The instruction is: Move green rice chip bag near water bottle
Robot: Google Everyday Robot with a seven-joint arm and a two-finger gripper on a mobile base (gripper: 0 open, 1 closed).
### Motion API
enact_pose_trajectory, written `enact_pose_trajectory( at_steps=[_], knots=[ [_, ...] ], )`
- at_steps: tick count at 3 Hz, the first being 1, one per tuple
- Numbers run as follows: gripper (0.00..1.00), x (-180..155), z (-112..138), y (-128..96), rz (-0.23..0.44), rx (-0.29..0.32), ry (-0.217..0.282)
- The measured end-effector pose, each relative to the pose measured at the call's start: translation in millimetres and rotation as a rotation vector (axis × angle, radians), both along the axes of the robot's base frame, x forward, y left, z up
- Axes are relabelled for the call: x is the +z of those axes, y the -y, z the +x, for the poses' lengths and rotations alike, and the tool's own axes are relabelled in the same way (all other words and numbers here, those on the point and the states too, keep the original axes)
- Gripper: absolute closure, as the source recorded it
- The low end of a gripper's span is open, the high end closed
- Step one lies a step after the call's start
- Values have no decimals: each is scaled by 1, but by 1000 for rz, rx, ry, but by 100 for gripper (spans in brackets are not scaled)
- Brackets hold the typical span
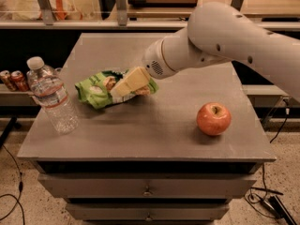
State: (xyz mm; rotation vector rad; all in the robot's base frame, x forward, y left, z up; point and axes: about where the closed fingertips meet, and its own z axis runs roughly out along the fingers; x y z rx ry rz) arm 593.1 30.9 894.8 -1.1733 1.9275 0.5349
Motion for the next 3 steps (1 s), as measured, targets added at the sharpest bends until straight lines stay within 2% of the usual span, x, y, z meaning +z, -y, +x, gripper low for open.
enact_pose_trajectory(
  at_steps=[1,3],
  knots=[
    [0,-3,3,13,-40,15,-1],
    [0,-7,9,59,-163,6,-3]
  ],
)
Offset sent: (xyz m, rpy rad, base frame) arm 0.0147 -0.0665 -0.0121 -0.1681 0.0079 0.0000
